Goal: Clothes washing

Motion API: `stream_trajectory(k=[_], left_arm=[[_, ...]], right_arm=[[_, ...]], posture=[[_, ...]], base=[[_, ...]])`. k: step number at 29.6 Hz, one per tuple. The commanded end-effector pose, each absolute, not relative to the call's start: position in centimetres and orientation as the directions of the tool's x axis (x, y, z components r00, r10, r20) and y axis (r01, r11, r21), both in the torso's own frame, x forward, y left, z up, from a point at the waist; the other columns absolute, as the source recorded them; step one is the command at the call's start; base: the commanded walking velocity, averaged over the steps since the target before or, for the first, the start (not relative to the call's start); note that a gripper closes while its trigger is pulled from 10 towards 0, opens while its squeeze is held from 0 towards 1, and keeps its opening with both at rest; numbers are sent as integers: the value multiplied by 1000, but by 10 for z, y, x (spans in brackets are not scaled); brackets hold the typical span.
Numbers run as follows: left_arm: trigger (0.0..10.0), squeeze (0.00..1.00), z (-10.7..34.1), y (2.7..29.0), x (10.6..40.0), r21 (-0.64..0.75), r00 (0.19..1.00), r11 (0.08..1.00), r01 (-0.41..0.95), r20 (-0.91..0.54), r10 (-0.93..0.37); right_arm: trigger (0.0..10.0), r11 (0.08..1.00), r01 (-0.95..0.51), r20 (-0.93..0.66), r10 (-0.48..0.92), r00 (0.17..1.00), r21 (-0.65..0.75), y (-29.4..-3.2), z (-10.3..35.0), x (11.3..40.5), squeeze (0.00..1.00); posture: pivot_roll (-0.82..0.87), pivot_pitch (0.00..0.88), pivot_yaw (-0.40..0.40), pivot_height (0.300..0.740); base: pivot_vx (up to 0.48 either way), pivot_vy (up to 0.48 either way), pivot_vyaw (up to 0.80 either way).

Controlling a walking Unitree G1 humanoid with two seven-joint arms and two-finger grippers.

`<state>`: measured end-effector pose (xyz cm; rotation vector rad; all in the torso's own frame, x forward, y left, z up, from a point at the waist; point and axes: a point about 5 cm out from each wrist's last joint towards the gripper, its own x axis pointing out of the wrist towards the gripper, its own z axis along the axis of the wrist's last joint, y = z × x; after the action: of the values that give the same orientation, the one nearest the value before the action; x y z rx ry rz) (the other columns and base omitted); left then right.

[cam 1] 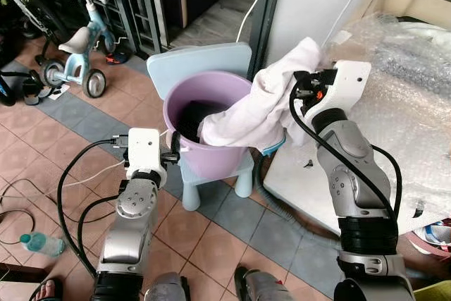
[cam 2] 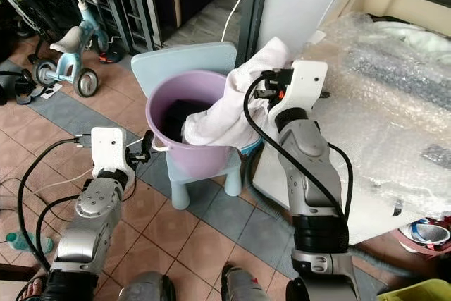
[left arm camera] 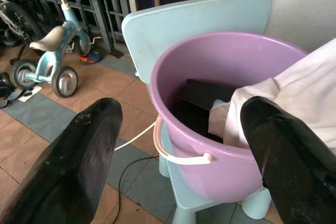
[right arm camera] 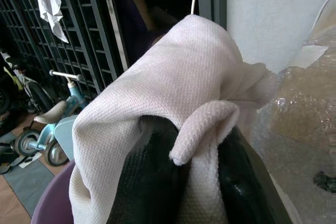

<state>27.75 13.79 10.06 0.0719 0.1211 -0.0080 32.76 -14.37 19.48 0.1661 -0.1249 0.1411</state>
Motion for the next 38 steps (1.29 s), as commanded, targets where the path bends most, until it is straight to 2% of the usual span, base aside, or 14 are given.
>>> stream_trajectory(k=[1, 6, 11, 14, 21, 31, 33, 38], left_arm=[[10000, 0, 100, 136, 277, 67, 992, 997, 27, -122, -19], [10000, 0, 99, 137, 277, 62, 992, 998, 18, -125, -10], [10000, 0, 99, 139, 277, 58, 992, 998, 15, -124, -8], [10000, 0, 102, 139, 276, 38, 995, 999, -8, -97, 11], [10000, 0, 102, 140, 276, -18, 994, 1000, -25, -106, 23], [10000, 0, 95, 149, 268, -21, 990, 999, -28, -138, 25], [10000, 0, 96, 150, 269, -45, 991, 998, -35, -133, 29], [10000, 0, 95, 146, 269, -79, 988, 997, -22, -151, 10]], right_arm=[[10000, 980, -134, 179, 108, 978, 145, -149, 204, 328, 0], [10000, 985, -130, 174, 110, 979, 109, -152, 196, 322, 0], [10000, 993, -120, 177, 116, 977, 9, -156, 187, 309, 0], [10000, 995, -87, 166, 93, 982, -43, -163, 177, 294, 0], [10000, 997, -53, 129, 59, 990, -50, -165, 162, 278, 0], [10000, 997, -34, 156, 43, 987, -65, -166, 167, 281, 0], [10000, 999, -27, 141, 31, 990, -30, -166, 164, 280, 0], [10000, 998, -48, 147, 52, 988, -26, -161, 167, 280, 0]], posture=[[23, 79, -2, 740], [21, 76, 3, 740], [18, 68, 15, 740], [9, 66, 26, 740], [-8, 60, 37, 740], [-23, 52, 55, 740], [-22, 53, 55, 740], [-25, 58, 48, 740]], base=[[0, -345, -781], [0, -186, -794], [0, 0, -800], [0, 0, 0], [0, 0, -229], [0, 0, -800], [0, 0, -663], [0, 222, -80]])
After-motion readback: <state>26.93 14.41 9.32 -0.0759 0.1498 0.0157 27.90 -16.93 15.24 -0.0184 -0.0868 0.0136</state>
